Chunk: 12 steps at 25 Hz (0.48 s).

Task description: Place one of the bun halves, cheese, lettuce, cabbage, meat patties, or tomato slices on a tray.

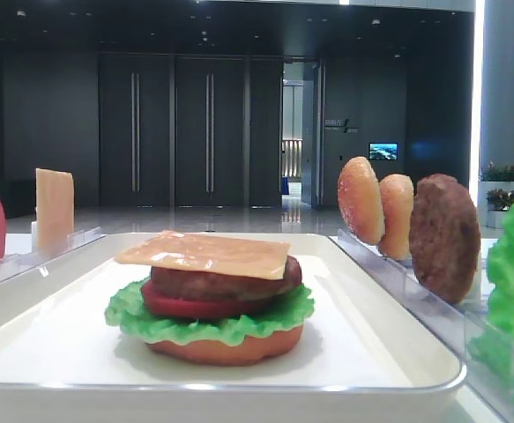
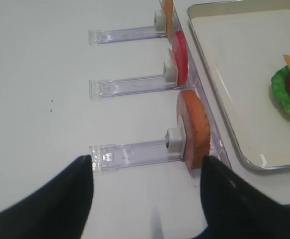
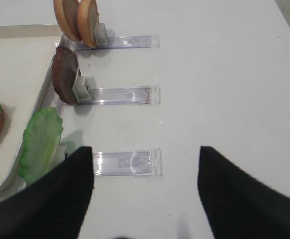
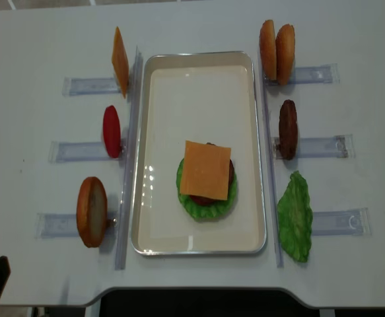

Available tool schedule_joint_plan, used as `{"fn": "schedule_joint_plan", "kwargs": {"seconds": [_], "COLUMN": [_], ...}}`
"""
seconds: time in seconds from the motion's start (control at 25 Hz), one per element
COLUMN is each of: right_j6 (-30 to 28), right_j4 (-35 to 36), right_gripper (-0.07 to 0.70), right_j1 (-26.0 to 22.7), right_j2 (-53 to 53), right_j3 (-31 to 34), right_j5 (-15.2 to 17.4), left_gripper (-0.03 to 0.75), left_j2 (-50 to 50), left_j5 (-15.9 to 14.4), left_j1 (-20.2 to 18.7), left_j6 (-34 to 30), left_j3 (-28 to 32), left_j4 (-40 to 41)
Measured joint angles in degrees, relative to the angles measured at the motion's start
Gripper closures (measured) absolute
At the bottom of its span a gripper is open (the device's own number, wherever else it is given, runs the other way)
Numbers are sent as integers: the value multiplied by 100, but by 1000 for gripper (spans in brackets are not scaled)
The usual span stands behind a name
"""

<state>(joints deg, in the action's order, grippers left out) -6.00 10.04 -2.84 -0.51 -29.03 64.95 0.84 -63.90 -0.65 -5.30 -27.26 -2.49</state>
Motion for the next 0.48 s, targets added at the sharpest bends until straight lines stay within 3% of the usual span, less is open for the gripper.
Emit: {"fn": "schedule_joint_plan", "kwargs": {"seconds": [0.48], "right_j6": [0], "right_j4": [0], "right_gripper": [197], "right_j1": [0], "right_j2": [0], "right_j3": [3], "right_j5": [0], "left_gripper": [199], "left_j2": [0], "left_j5": [0], "left_j1": [0], "left_j6": [2], "left_j3": [0], "left_j4": [0]}}
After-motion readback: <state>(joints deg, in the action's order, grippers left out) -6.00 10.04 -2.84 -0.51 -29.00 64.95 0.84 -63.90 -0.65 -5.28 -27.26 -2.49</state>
